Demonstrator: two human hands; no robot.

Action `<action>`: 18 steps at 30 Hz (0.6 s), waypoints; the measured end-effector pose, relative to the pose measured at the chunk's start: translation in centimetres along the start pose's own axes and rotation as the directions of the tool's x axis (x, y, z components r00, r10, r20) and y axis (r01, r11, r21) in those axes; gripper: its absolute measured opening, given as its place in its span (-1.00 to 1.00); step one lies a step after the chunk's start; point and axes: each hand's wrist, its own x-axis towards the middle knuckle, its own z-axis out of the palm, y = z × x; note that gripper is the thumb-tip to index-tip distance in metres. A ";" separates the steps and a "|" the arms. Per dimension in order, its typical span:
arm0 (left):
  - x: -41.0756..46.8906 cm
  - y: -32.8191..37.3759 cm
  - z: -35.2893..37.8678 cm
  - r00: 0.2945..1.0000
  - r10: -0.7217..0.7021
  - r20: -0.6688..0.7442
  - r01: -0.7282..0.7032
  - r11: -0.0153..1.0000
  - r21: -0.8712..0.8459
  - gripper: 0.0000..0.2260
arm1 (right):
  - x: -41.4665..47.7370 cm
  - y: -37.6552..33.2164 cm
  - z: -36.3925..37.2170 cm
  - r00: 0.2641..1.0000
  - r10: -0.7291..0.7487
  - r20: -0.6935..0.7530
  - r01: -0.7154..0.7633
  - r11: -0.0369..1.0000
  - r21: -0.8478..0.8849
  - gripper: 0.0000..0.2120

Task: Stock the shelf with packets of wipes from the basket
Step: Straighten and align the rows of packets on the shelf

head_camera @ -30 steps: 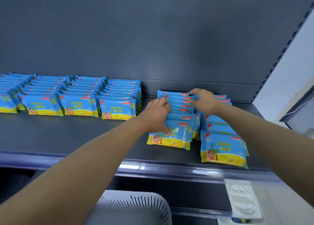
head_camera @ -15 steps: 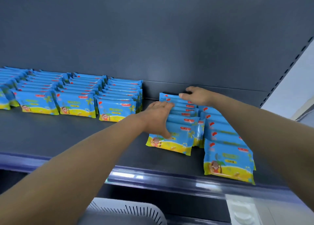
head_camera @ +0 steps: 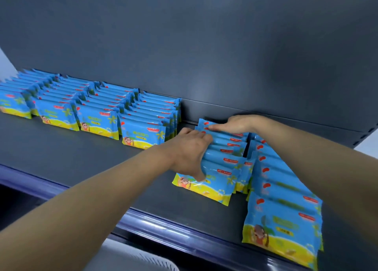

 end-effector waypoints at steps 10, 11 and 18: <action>0.5 -2.0 0.0 0.974 -0.059 -0.219 0.099 0.979 0.179 -0.42 | -0.5 -1.4 -1.7 0.907 -0.167 -0.386 0.278 0.926 0.253 -0.63; 0.7 -2.3 0.1 0.971 -0.081 -0.224 0.126 0.972 0.197 -0.45 | -0.6 -1.7 -1.5 0.888 -0.161 -0.431 0.293 0.920 0.260 -0.65; 1.2 -3.6 1.2 0.963 -0.116 -0.241 0.173 0.958 0.228 -0.31 | -1.1 -0.6 -0.3 0.807 0.188 -0.560 0.148 0.853 0.500 -0.83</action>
